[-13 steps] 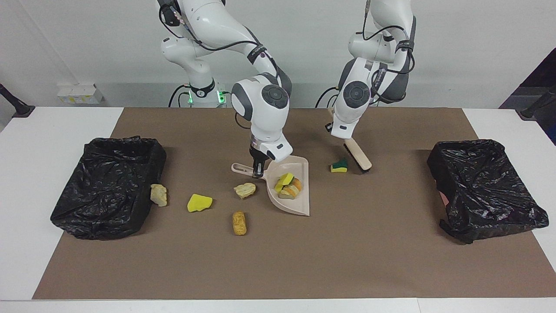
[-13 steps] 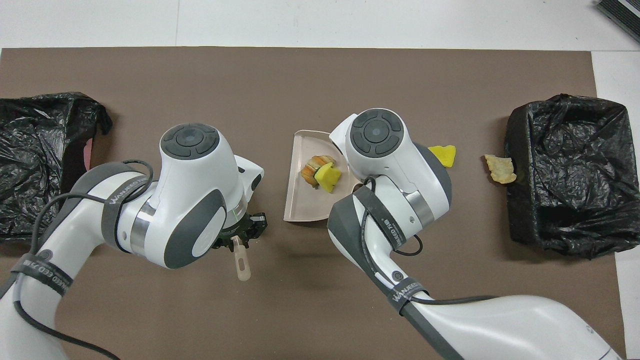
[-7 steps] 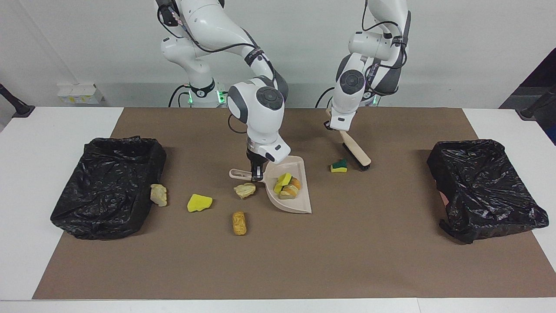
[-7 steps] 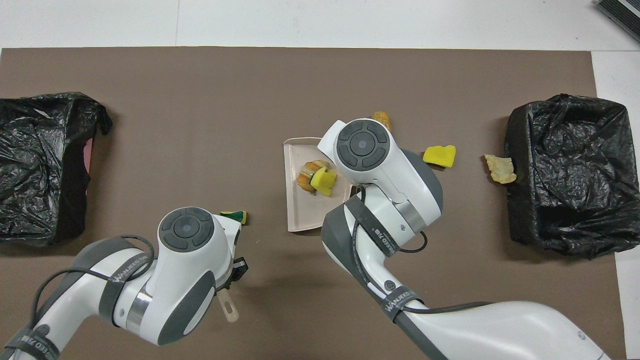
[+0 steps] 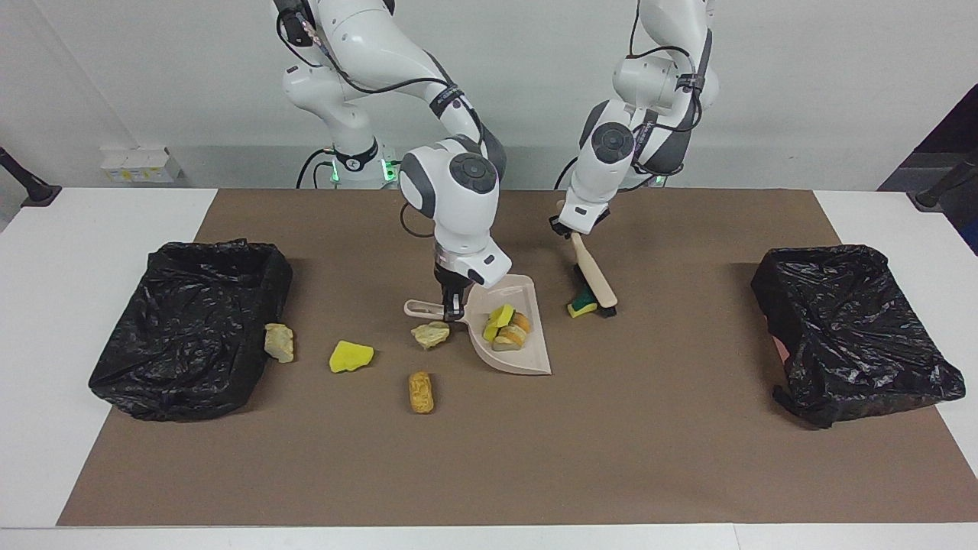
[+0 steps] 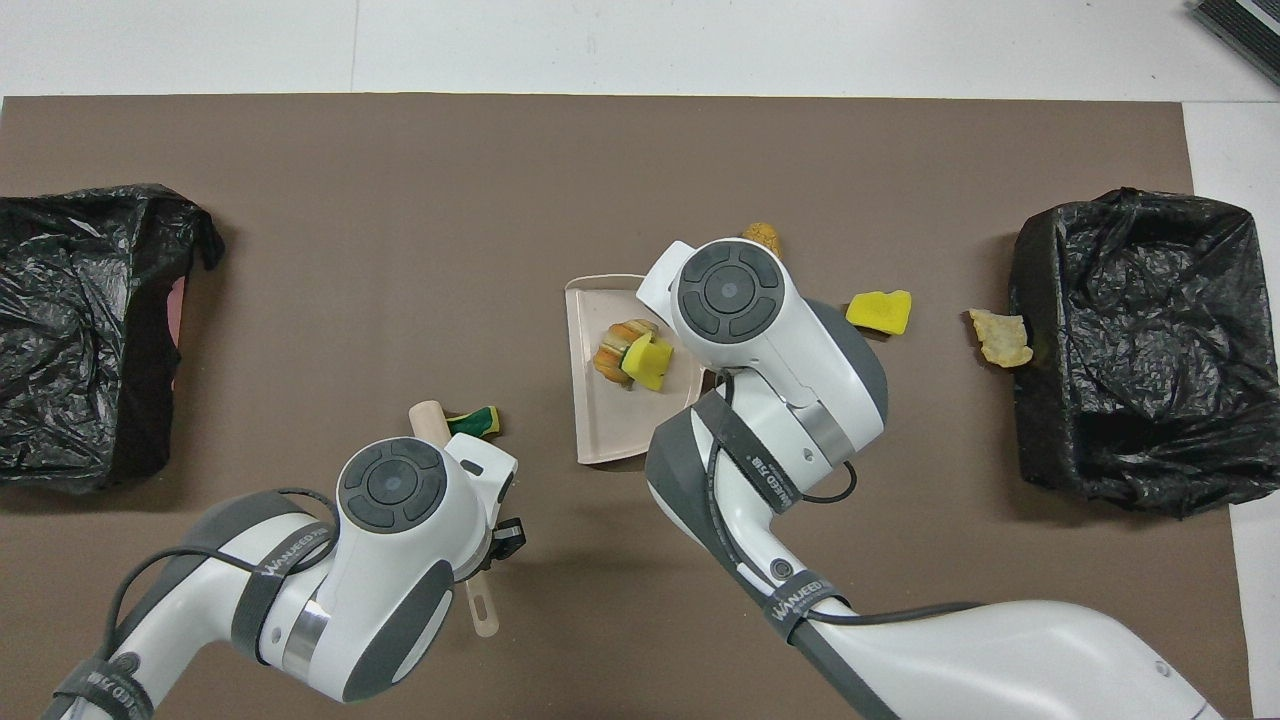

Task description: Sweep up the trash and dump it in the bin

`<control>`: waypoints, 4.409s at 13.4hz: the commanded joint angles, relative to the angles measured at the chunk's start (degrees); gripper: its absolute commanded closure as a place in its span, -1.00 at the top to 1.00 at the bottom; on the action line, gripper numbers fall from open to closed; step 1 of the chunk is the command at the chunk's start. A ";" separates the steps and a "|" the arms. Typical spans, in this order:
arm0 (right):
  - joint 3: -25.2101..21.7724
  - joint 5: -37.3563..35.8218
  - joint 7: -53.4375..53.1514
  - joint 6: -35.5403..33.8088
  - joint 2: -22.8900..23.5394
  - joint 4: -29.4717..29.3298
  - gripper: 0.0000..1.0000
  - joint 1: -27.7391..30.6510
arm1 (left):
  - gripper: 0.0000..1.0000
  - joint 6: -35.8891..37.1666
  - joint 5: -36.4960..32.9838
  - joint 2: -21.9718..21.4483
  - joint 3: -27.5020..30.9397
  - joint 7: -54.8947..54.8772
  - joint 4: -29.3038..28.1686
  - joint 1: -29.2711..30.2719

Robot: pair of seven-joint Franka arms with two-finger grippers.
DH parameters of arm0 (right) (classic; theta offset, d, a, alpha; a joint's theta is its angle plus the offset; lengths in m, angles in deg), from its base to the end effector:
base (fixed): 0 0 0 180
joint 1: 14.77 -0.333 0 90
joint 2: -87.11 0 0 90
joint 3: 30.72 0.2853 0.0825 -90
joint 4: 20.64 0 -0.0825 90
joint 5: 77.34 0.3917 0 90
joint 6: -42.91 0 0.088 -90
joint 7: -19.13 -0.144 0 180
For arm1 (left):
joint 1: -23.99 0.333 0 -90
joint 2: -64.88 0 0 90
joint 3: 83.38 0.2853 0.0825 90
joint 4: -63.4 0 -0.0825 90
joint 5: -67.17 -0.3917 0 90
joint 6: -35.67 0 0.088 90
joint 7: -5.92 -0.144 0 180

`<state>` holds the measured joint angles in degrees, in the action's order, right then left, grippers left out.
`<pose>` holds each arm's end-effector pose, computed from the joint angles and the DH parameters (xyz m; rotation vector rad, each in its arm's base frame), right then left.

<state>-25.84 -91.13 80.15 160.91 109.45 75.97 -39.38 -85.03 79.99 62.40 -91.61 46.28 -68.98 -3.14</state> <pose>0.5811 0.3014 0.3050 1.9740 2.2211 -0.0925 0.3886 -0.2967 0.2786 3.0609 0.3349 -0.3627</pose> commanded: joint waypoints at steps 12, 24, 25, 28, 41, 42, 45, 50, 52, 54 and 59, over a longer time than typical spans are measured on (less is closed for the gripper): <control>0.57 -0.01 -1.43 3.55 0.86 0.60 -1.00 0.70 | -1.00 5.30 1.94 5.82 1.63 -16.11 11.09 -0.56; 0.66 1.74 -0.64 3.11 -0.54 0.78 -1.00 2.81 | -1.00 18.63 -8.96 0.93 1.98 -11.09 18.30 3.84; 0.66 2.97 -0.47 3.20 -0.81 0.69 -1.00 3.42 | -1.00 21.88 -8.96 -0.75 1.98 -10.65 18.12 3.66; 0.75 6.13 0.40 3.11 -2.21 0.07 -1.00 5.53 | -1.00 22.36 -8.96 -3.13 0.75 -3.63 15.94 -0.27; 0.66 21.00 27.19 -11.91 -8.37 -5.11 -1.00 26.35 | -1.00 -3.05 -2.81 -0.86 0.66 9.74 0.63 -17.78; 0.57 21.09 30.70 -12.79 -8.45 -5.37 -1.00 28.37 | -1.00 -3.57 -2.81 -0.42 0.66 9.83 0.11 -17.96; 0.48 22.40 38.97 -15.16 -8.89 -5.38 -1.00 34.78 | -1.00 -4.02 -2.81 -0.50 0.75 9.66 -0.78 -17.78; -0.74 18.91 46.71 -17.37 -10.30 -5.46 -1.00 44.98 | -1.00 -7.53 -2.81 0.20 0.75 5.98 -2.09 -17.17; -0.84 12.77 49.97 -15.79 -10.30 -5.38 -1.00 48.23 | -1.00 -7.71 -2.81 0.37 0.75 5.61 -2.18 -17.08; -0.66 5.65 53.57 -10.80 -10.21 -5.38 -1.00 51.05 | -1.00 -8.41 -2.81 0.46 0.84 5.52 -2.18 -16.82; -0.92 -11.13 45.19 -1.47 -9.95 -5.03 -1.00 52.56 | 1.00 -7.10 -3.25 1.52 1.10 5.44 -0.69 -13.23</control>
<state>-27.56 -96.25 130.46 156.53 99.78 70.58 12.88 -91.87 76.54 63.90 -90.65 52.85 -69.82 -18.28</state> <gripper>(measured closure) 0.692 0.604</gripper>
